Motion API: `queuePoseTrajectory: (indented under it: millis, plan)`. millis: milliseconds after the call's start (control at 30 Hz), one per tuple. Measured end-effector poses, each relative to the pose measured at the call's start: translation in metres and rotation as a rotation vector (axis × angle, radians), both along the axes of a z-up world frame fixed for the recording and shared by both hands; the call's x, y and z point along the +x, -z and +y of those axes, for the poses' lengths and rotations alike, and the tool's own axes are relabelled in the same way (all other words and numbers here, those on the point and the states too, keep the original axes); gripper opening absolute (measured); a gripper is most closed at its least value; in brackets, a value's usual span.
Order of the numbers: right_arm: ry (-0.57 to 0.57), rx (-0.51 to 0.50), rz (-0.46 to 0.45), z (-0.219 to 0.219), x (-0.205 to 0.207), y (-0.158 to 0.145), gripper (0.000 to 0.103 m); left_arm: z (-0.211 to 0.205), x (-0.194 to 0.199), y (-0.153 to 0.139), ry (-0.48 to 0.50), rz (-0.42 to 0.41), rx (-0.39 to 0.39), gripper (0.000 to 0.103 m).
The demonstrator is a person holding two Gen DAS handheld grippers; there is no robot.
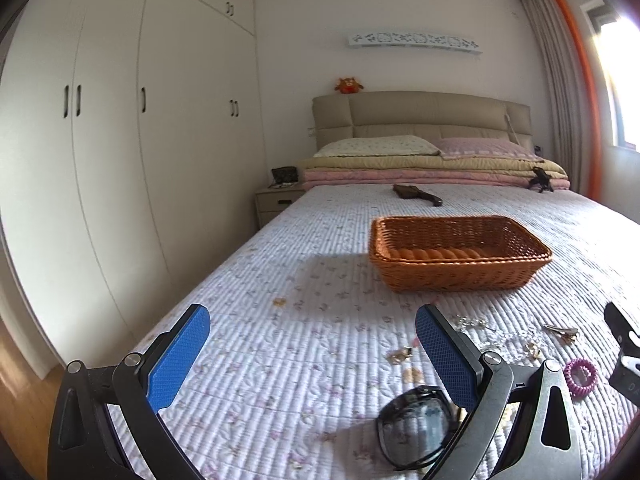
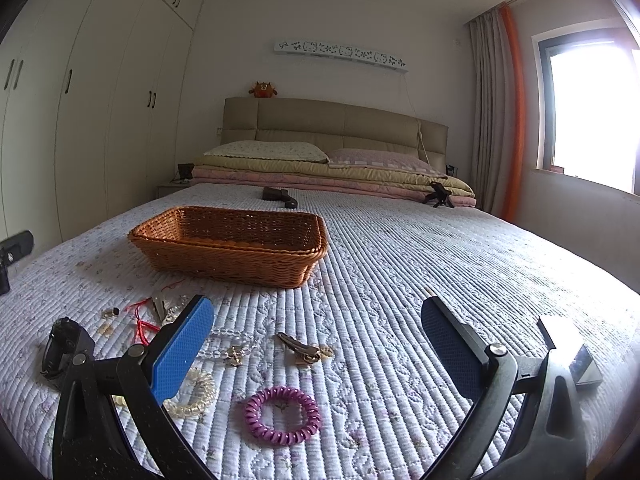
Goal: Organize jewelry
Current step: 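Close left tool on the black watch while right tool grasps the purple coil hair tie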
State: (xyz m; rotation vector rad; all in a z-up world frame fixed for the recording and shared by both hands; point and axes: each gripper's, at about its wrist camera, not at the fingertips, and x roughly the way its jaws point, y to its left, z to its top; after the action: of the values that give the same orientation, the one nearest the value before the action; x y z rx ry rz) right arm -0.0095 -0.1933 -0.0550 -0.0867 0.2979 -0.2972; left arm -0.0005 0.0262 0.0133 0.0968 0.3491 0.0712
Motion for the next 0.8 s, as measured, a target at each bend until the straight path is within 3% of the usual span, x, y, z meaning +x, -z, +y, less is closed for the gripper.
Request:
queuePoseTrajectory:
  millis: [167,367,433,600,800]
  plan:
    - [-0.050,0.096,0.106,-0.027,-0.008,0.004,0.103,0.024,-0.003,0.009,-0.011,0.011,-0.046,0.102]
    - [-0.077,0.184,0.232,-0.051,-0.012,0.014,0.103,0.034,-0.003,0.040,0.083,0.231,-0.077,0.102]
    - [-0.074,0.187,0.259,-0.056,-0.012,0.024,0.098,0.031,-0.004,0.047,0.114,0.302,-0.075,0.102]
    - [-0.118,0.282,0.376,-0.063,0.007,0.042,0.071,0.032,0.004,0.061,0.193,0.400,-0.191,0.102]
    - [-0.159,0.335,0.406,-0.059,0.025,0.049,0.065,0.029,0.018,0.066,0.219,0.468,-0.253,0.102]
